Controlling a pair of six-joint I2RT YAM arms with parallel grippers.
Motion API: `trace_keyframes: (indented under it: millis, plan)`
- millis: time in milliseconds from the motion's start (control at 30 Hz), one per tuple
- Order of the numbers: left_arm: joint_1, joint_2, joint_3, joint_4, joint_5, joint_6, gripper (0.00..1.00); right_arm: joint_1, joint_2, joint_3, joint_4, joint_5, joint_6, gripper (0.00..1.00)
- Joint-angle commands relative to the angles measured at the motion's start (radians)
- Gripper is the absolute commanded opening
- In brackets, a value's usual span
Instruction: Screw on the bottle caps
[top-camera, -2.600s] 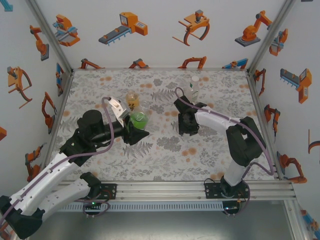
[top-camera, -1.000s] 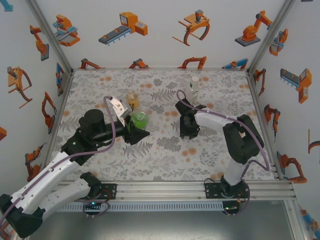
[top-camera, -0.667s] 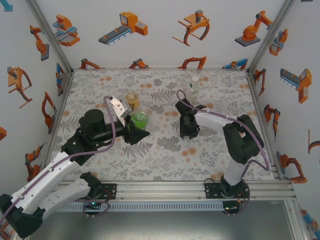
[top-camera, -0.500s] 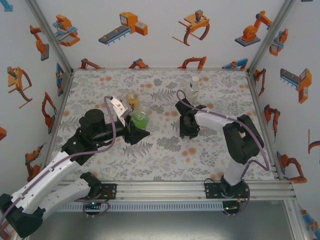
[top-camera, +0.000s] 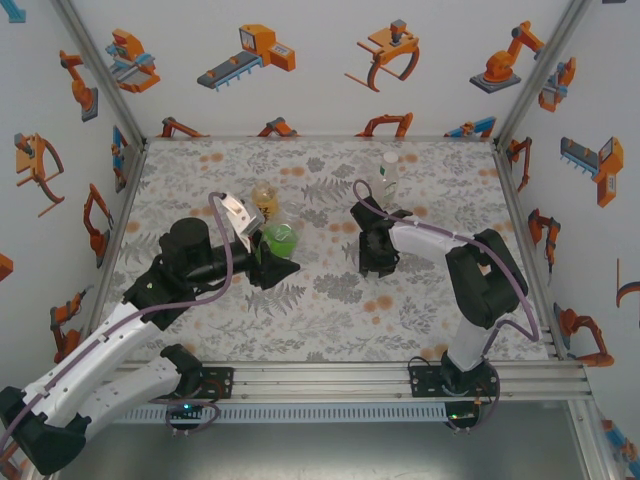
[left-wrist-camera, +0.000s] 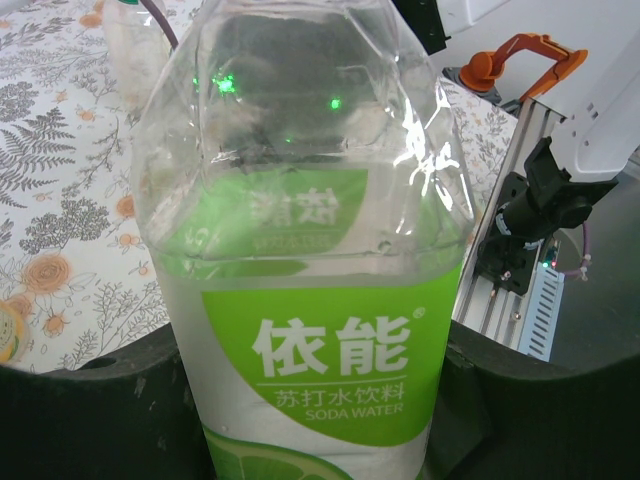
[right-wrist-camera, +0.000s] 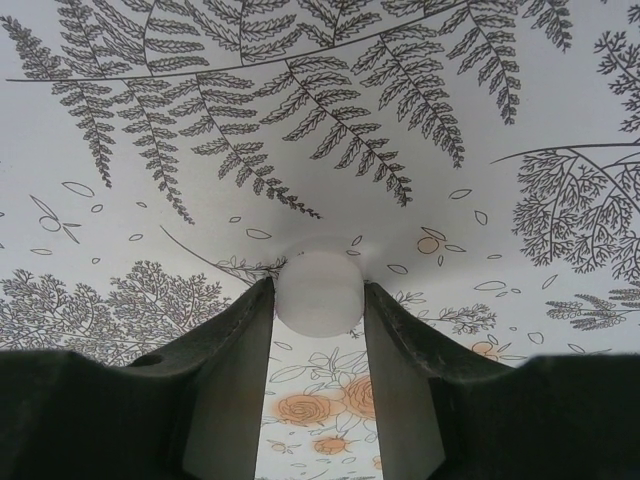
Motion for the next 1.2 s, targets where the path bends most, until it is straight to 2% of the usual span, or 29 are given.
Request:
trace_keyframes:
  millis: [0,300,600,833,1167]
  plan:
    - [0.005,-0.005,0.001,0.027,0.000,-0.010,0.05,-0.004,0.024,-0.016,0.016,0.022,-0.001,0.39]
    - [0.004,-0.013,-0.003,0.017,-0.001,-0.002,0.05,-0.004,0.006,-0.008,-0.002,0.022,-0.011,0.36]
    - [0.007,-0.002,0.001,-0.050,0.005,0.077,0.05,-0.004,-0.117,-0.022,-0.029,-0.031,-0.076,0.33]
    - [0.008,0.018,0.029,-0.103,0.028,0.140,0.05,-0.004,-0.283,-0.047,0.000,-0.175,-0.190,0.29]
    - [0.001,0.040,0.087,-0.209,0.094,0.291,0.04,-0.004,-0.559,-0.102,0.078,-0.435,-0.447,0.21]
